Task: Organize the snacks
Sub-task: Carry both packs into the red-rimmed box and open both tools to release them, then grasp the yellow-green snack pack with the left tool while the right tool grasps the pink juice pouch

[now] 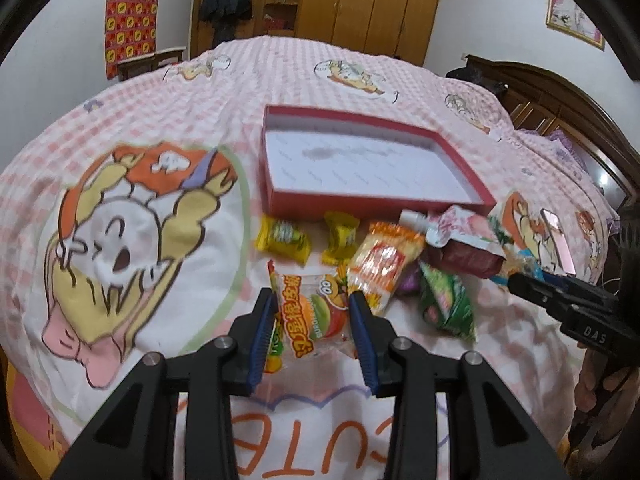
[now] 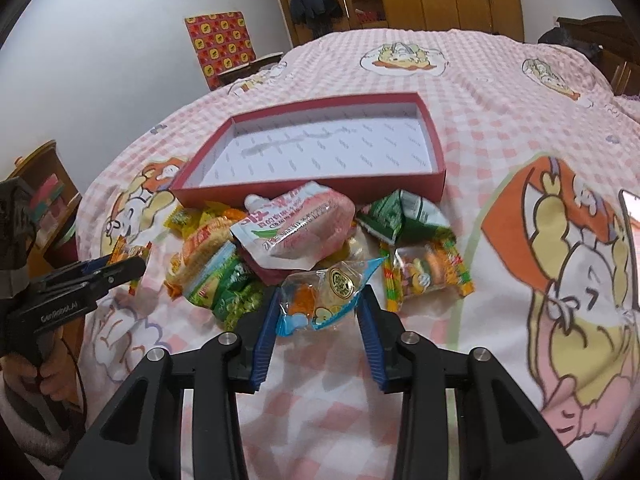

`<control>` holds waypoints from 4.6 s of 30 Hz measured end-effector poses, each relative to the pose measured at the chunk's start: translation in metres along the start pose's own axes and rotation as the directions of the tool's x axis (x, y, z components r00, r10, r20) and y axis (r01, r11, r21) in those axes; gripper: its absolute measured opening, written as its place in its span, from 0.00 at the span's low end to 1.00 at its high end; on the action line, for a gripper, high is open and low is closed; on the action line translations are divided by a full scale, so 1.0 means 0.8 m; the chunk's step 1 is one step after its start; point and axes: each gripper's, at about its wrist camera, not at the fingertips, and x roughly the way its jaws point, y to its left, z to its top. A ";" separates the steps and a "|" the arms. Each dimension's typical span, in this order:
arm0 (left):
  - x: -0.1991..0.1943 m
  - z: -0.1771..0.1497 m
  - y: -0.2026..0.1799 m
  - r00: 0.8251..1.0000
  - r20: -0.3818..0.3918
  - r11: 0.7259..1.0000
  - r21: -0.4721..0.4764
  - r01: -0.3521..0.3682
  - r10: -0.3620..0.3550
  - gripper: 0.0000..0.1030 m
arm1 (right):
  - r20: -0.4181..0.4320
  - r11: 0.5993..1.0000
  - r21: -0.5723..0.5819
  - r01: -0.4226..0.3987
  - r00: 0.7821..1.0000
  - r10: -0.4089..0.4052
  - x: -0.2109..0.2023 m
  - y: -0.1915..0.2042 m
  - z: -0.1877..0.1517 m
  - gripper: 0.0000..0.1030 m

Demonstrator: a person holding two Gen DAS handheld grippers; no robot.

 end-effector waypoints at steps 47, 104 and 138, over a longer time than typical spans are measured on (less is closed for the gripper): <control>0.111 0.166 -0.017 1.000 0.011 0.999 0.032 0.003 -0.003 0.38 | 0.008 1.000 -0.030 0.003 1.000 -0.003 0.058 -0.046 0.150 0.38; 0.110 0.181 -0.018 0.997 -0.014 0.997 -0.006 -0.082 0.082 0.55 | 0.050 0.998 0.045 -0.038 0.998 0.036 0.072 -0.057 0.162 0.54; 0.081 0.056 0.012 0.985 -0.127 0.992 -0.027 -0.124 0.120 0.55 | 0.010 0.997 0.076 -0.013 1.000 0.013 0.003 -0.043 0.055 0.54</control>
